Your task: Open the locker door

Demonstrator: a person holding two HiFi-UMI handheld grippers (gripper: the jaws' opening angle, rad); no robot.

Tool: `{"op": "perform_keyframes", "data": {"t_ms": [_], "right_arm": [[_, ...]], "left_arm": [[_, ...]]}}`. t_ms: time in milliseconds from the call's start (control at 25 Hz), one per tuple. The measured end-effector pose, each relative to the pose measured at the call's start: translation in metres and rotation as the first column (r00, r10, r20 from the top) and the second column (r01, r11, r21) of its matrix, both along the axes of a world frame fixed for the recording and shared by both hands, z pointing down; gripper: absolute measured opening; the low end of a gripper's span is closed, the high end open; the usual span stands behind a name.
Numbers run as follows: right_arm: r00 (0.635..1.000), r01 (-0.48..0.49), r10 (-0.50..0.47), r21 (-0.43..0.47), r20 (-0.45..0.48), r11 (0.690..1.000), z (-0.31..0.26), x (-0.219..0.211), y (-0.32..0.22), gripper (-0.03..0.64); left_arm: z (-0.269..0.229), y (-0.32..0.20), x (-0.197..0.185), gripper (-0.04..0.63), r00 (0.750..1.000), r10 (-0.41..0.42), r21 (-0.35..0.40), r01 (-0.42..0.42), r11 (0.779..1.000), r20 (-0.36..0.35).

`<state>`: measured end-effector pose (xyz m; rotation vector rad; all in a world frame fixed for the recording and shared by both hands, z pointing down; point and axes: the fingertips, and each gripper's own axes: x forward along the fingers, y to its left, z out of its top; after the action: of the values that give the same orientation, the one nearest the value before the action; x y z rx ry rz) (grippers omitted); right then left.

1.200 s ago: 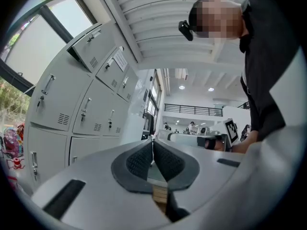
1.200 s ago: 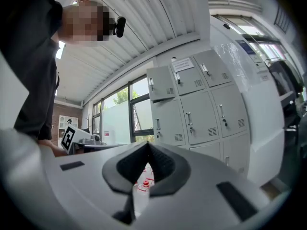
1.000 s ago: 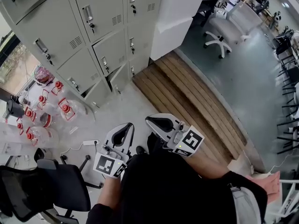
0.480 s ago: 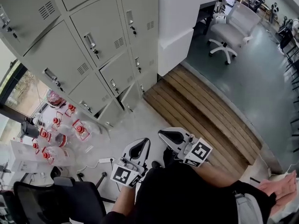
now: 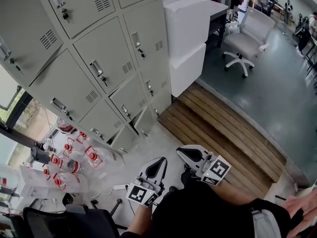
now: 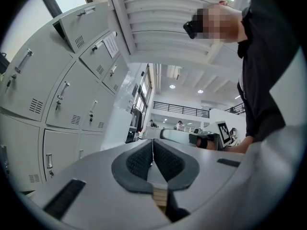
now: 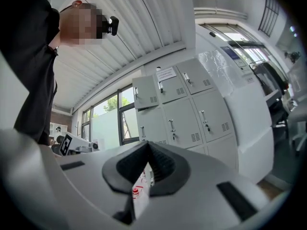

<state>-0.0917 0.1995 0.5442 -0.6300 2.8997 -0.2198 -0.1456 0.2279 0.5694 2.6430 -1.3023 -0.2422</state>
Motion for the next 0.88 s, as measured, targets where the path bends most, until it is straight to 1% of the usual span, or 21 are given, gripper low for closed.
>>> {"op": "perform_keyframes", "data": {"t_ms": [240, 440, 640, 880], "right_arm": [[1.0, 0.009, -0.009, 0.029, 0.013, 1.0, -0.009, 0.002, -0.034, 0.012], [1.0, 0.022, -0.022, 0.035, 0.02, 0.999, -0.007, 0.008, -0.073, 0.012], [0.999, 0.032, -0.034, 0.026, 0.042, 0.999, -0.01, 0.018, -0.121, 0.012], [0.995, 0.073, -0.075, 0.039, 0.065, 0.997, -0.029, 0.033, -0.172, 0.012]], "left_arm": [[-0.006, -0.031, 0.005, 0.017, 1.0, -0.002, 0.009, 0.002, 1.0, 0.008], [-0.003, -0.075, -0.003, 0.017, 0.999, -0.035, -0.004, 0.035, 0.999, 0.038], [-0.014, -0.124, 0.002, 0.018, 0.997, -0.056, 0.017, 0.055, 0.998, 0.058], [-0.051, -0.178, 0.018, 0.017, 0.992, -0.069, 0.074, 0.062, 0.995, 0.103]]}}
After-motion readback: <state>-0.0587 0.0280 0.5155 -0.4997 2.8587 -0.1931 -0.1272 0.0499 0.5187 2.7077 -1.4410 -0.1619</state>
